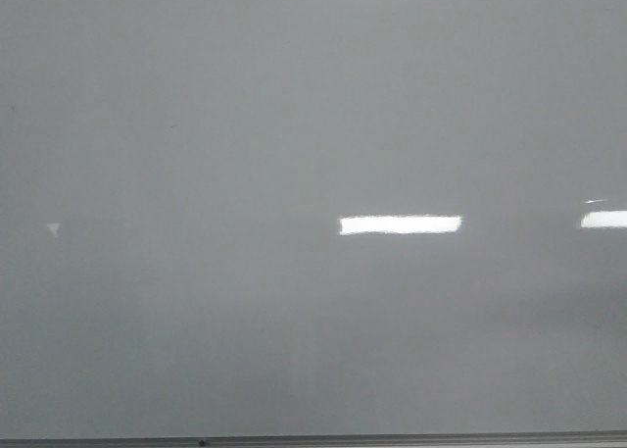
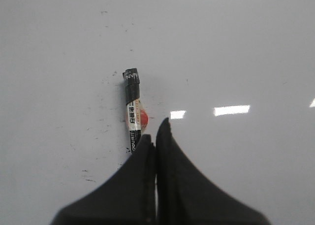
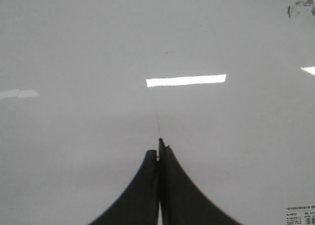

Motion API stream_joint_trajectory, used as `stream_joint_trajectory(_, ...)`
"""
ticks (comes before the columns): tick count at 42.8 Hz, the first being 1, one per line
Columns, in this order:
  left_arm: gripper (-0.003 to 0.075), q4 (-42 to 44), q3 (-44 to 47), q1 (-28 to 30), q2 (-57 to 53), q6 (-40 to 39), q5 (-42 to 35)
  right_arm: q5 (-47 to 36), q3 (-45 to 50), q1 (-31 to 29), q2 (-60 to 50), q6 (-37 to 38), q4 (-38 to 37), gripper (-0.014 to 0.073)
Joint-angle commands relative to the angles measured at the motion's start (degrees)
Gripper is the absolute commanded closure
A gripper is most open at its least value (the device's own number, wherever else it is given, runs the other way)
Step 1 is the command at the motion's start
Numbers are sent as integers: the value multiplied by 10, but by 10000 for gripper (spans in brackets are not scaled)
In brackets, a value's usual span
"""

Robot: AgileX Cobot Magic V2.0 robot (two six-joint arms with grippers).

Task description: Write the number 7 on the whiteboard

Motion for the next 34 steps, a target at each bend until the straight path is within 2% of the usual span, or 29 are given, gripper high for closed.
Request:
stream_joint_trajectory(1,741,-6,2,-4,-8,-5,-48,-47,-2,-1,-4,-3,-6,661)
stream_joint_trajectory(8,741,-6,2,-4,-8,-5,-65,-54,-3,-1,-4,-3,-6,661)
stream_joint_trajectory(13,741,-35,-11,-4,-8,-5,-135,-54,-22,-1,-4,-3,-2,661)
stream_joint_trajectory(16,741,-62,-39,-4,-8,-5,-150,-31,-52,-1,-4,-3,-1,661)
stream_joint_trajectory(20,741,-58,-92,-4,0,-5,-118,19,-111,-2,-1,-3,-1,661)
stream_joint_trajectory(26,741,-5,-181,-4,57,-5,-3,87,-194,-2,37,0,2,659)
stream_joint_trajectory(30,741,13,-225,-4,114,-5,53,102,-238,-2,85,5,16,659)
stream_joint_trajectory(34,741,17,-248,-4,174,0,73,98,-270,-2,140,5,29,659)
